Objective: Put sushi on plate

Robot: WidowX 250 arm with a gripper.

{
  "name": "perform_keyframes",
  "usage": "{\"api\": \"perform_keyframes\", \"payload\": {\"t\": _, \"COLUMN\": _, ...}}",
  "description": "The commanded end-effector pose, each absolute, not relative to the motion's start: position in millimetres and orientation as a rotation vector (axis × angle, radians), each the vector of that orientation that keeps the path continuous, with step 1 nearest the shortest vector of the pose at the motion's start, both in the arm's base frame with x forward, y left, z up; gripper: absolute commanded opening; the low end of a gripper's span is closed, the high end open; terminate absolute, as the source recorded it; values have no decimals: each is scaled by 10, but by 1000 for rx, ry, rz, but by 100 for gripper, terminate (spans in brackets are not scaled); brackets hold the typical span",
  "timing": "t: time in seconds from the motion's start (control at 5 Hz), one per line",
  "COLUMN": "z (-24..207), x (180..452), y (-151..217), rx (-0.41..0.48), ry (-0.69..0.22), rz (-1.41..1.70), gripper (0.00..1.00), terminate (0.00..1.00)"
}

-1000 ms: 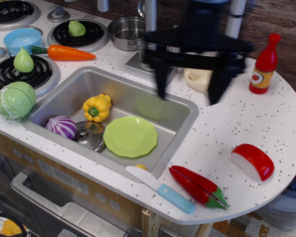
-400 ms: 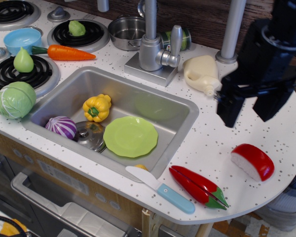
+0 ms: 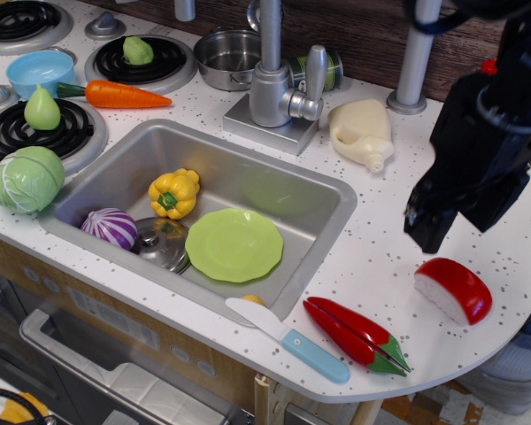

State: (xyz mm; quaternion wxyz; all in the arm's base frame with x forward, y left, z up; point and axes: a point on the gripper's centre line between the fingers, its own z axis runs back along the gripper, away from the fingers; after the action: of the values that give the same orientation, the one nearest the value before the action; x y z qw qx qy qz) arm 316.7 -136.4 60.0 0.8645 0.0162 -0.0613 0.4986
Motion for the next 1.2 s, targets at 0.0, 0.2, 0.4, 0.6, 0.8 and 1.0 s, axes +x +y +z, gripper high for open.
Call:
{"api": "perform_keyframes", "payload": {"t": 0.0, "z": 556, "x": 3274, "y": -1443, "rx": -72, "ry": -171, "rz": 1061, "gripper": 100, "terminate": 0}}
{"api": "perform_keyframes", "payload": {"t": 0.2, "z": 443, "x": 3289, "y": -1498, "rx": -87, "ry": -188, "rz": 1084, "gripper": 100, "terminate": 0}}
{"api": "perform_keyframes", "payload": {"t": 0.4, "z": 427, "x": 3208, "y": -1487, "rx": -29, "ry": -167, "rz": 1084, "gripper": 100, "terminate": 0}}
{"api": "perform_keyframes", "payload": {"t": 0.6, "z": 490, "x": 3108, "y": -1376, "rx": 61, "ry": -155, "rz": 1050, "gripper": 100, "terminate": 0}}
{"api": "perform_keyframes", "payload": {"t": 0.8, "z": 372, "x": 3112, "y": -1355, "rx": 40, "ry": -181, "rz": 1041, "gripper": 100, "terminate": 0}}
{"api": "perform_keyframes", "payload": {"t": 1.0, "z": 242, "x": 3139, "y": -1409, "rx": 12, "ry": -213, "rz": 1048, "gripper": 100, "terminate": 0}}
